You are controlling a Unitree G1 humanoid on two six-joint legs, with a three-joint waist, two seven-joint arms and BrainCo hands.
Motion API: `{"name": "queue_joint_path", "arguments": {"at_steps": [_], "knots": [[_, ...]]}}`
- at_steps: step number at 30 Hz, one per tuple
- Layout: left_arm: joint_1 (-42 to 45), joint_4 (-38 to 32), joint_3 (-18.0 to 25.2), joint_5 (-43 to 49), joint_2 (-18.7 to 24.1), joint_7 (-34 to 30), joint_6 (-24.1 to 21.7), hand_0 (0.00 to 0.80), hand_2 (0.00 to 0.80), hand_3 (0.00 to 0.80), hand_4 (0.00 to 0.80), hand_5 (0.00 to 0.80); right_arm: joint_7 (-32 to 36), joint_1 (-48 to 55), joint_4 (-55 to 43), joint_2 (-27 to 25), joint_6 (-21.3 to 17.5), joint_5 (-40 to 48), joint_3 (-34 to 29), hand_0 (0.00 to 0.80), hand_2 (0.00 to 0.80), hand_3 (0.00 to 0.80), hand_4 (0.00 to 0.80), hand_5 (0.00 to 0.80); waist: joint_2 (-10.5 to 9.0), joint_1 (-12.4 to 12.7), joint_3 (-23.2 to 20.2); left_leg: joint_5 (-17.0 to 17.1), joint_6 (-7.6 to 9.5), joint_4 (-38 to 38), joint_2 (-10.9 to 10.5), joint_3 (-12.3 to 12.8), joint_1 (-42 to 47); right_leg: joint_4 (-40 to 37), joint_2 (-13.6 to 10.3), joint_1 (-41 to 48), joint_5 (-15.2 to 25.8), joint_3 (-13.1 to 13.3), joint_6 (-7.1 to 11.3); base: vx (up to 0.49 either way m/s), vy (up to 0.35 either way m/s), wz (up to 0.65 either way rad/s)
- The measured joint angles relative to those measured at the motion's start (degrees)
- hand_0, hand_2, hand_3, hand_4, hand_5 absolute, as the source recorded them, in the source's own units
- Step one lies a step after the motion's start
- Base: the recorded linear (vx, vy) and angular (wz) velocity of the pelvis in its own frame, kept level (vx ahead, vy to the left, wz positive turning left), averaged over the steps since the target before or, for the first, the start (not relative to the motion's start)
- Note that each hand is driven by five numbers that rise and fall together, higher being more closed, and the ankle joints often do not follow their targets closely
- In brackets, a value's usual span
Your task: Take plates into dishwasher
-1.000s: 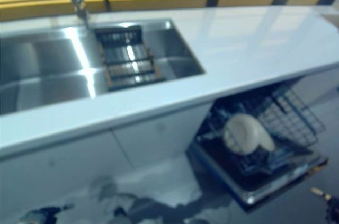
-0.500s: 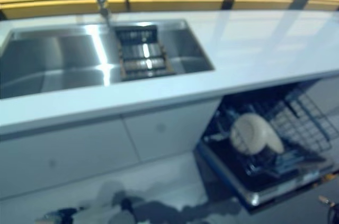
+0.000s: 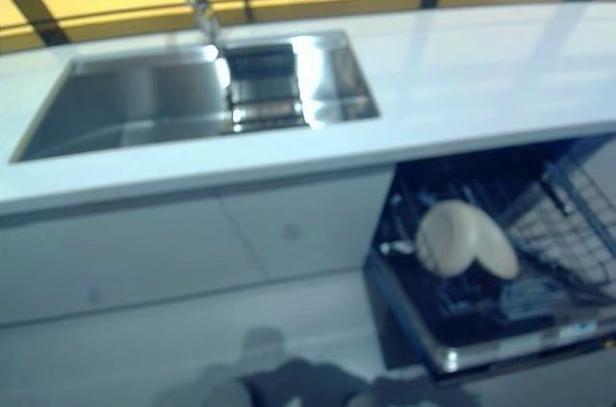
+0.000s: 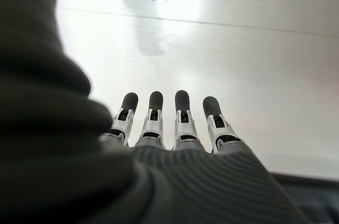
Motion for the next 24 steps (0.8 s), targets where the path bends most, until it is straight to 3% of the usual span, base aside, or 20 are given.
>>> {"name": "queue_joint_path", "arguments": {"at_steps": [2,3,4,5,6,7,8,9,10,11,12,17,24], "knots": [[-2.85,-0.49,-1.72,-0.03,-0.18,-0.75,-0.36,0.000,0.000,0.000,0.000,0.000,-0.21,0.40,0.01,-0.49,0.12,-0.02,-0.80,0.000,0.000,0.000,0.000,0.000,1.97,-1.69,-1.25,-0.34,-0.41,-2.36,-0.70,-1.84,2.51,1.60,0.49,-1.61,-0.10,-0.50,0.04,-0.361,0.132,0.85],[-6.32,-0.40,-2.81,-0.15,-0.68,-1.39,-1.09,0.000,0.000,0.000,0.000,0.000,-0.34,0.83,-0.16,-0.89,0.80,-0.03,-1.14,0.000,0.000,0.000,0.000,0.000,3.70,-3.57,-2.54,-3.79,0.58,-7.55,-1.63,-3.07,2.33,5.86,0.16,-5.02,-0.26,0.91,-0.23,-0.510,0.162,1.02],[-7.58,-1.14,-4.28,-0.45,-0.66,-1.66,-1.35,0.000,0.000,0.000,0.000,0.000,-0.36,0.55,-0.14,-0.92,1.47,-0.04,-1.04,0.000,0.000,0.000,0.000,0.000,4.46,-4.63,-3.05,-4.19,1.68,-13.26,-2.54,-3.95,4.21,8.05,-0.49,-6.08,-0.42,2.18,-0.47,-0.526,0.167,1.30],[-10.95,-0.97,-6.88,-0.47,-0.94,-2.29,-1.51,0.000,0.000,0.000,0.000,0.000,-1.09,0.52,0.12,-1.59,2.76,0.88,-0.39,0.000,0.000,0.000,0.000,0.000,4.89,-5.17,-3.16,-3.77,2.67,-19.53,-3.29,-4.42,6.10,16.28,-3.05,-9.95,-0.31,2.23,-0.66,-0.472,0.150,1.10],[-13.14,-1.17,-8.41,-0.44,-0.75,-2.50,-1.42,0.000,0.000,0.000,0.000,0.000,-1.97,0.08,0.24,-2.16,3.36,1.71,0.80,0.000,0.000,0.000,0.000,0.000,4.81,-6.01,-3.11,-4.24,3.74,-22.51,-3.63,-4.64,6.40,23.60,-4.50,-14.97,-0.72,2.52,-0.02,-0.341,0.104,0.96],[-13.77,-1.16,-9.03,-0.41,-0.54,-2.57,-1.32,0.000,0.000,0.000,0.000,0.000,-2.40,-0.39,-0.05,-2.17,3.44,2.29,1.36,0.000,0.000,0.000,0.000,0.000,5.24,-6.22,-3.58,-5.15,4.57,-24.25,-3.38,-5.66,6.04,23.85,-3.70,-16.78,-1.39,3.20,1.41,-0.302,0.082,0.64],[-14.27,-1.71,-9.12,-0.40,1.10,-2.75,-1.31,0.000,0.000,0.000,0.000,0.000,-3.03,-2.70,-0.11,-0.86,4.08,3.42,2.85,0.000,0.000,0.000,0.000,0.000,2.58,-5.77,-3.06,-4.42,2.70,-26.59,-4.75,-5.88,5.80,20.94,-2.29,-20.16,-1.25,4.80,1.68,-0.307,0.091,0.30],[-13.14,-1.82,-9.07,-0.42,1.60,-2.74,-1.20,0.000,0.000,0.000,0.000,0.000,-3.02,-3.89,-0.75,-0.42,4.71,3.62,3.57,0.000,0.000,0.000,0.000,0.000,0.79,-5.51,-2.95,-4.26,2.67,-26.20,-5.43,-5.97,5.29,17.16,-0.62,-20.56,1.82,4.73,0.74,-0.298,0.100,0.15],[-12.51,-1.44,-9.09,-0.41,1.48,-2.75,-0.96,0.000,0.000,0.000,0.000,0.000,-3.01,-4.09,-1.35,-0.38,4.72,3.76,3.57,0.000,0.000,0.000,0.000,0.000,0.33,-5.63,-2.95,-4.28,2.55,-25.95,-5.76,-6.05,5.15,15.28,0.19,-20.20,2.17,4.46,-0.13,-0.225,0.097,-0.02],[-10.05,-0.70,-9.07,-0.42,0.07,-2.85,-0.18,0.000,0.000,0.000,0.000,0.000,-3.07,-4.23,-2.90,-1.00,4.56,3.99,3.52,0.000,0.000,0.000,0.000,0.000,0.20,-4.73,-3.07,-4.54,2.24,-25.55,-5.72,-6.31,4.96,10.68,1.81,-18.50,3.57,3.92,-3.65,-0.190,0.120,-0.15],[-8.36,0.20,-9.01,-0.42,-1.03,-2.88,0.42,0.000,0.000,0.000,0.000,0.000,-3.08,-4.63,-3.31,-1.73,4.44,4.00,3.42,0.000,0.000,0.000,0.000,0.000,0.77,-4.04,-2.69,-4.76,2.43,-25.73,-5.62,-6.34,4.83,8.05,2.81,-17.90,4.19,3.93,-4.23,-0.208,0.155,-0.11],[-3.18,1.75,-8.61,-0.97,-2.79,-2.55,0.36,0.000,0.000,0.000,0.000,0.000,-2.75,-5.38,-2.32,-2.10,4.42,3.90,3.30,0.000,0.000,0.000,0.000,0.000,2.89,-2.34,-2.55,-4.76,2.60,-26.40,-5.56,-7.22,5.45,4.00,4.59,-15.63,5.91,4.21,-3.92,-0.174,0.191,-0.07],[-6.89,-3.40,-9.21,-1.07,-2.96,-0.50,-0.36,0.000,0.000,0.000,0.000,0.000,-2.15,-4.39,-0.95,-2.27,4.56,-0.88,2.57,0.000,0.000,0.000,0.000,0.000,1.81,-3.18,-1.50,-4.44,3.87,-27.39,-7.07,-6.92,8.23,5.33,3.44,-14.43,6.66,6.67,-2.78,-0.146,0.114,-0.10]]}}
